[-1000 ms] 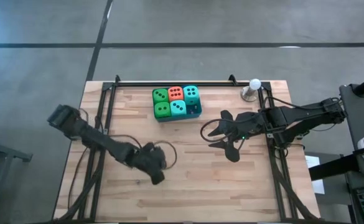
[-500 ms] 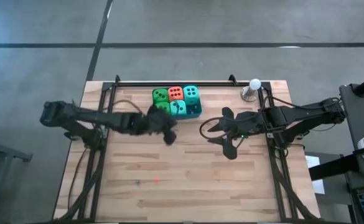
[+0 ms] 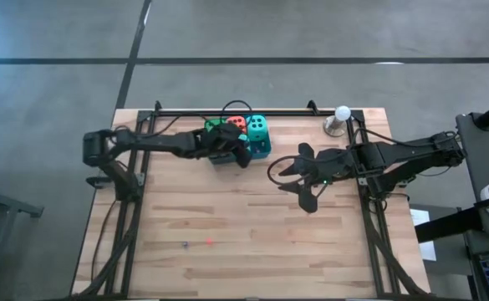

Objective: Pick & Place Dice
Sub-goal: Put the small black dice into the blue bin

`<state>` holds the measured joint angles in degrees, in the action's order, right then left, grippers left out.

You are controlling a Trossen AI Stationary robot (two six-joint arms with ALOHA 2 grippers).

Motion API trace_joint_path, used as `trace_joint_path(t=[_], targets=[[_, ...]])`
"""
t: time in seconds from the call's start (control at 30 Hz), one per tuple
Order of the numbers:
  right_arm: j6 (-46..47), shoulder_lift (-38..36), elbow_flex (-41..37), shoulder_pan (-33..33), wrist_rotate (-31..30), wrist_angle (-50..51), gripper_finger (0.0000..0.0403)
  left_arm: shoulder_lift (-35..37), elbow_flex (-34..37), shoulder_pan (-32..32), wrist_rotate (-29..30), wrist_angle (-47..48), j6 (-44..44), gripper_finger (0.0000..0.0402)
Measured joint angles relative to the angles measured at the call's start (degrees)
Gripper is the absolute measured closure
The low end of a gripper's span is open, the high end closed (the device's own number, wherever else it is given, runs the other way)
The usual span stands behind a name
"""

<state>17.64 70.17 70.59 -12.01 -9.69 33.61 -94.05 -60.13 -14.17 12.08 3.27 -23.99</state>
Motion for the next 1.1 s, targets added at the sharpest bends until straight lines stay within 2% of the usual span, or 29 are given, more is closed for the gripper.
trace_joint_path(t=[0.3,0.43,0.77,1.1], targets=[[0.4,0.0,0.0,0.1,0.0,0.1,0.0209,-9.6,-6.0,-1.9,-2.7,0.2,0.2,0.0358],[0.8,0.0,0.0,0.1,0.0,0.0,0.0209,-11.1,-7.6,-2.8,-2.5,0.3,0.2,0.0352],[0.8,0.0,0.0,0.0,0.0,0.1,0.0209,-11.2,-7.1,-4.6,-2.2,3.1,-2.9,0.0271],[0.8,0.0,0.0,0.0,0.0,0.0,0.0209,-11.2,-7.0,-5.1,-2.3,5.1,-4.5,0.0225]])
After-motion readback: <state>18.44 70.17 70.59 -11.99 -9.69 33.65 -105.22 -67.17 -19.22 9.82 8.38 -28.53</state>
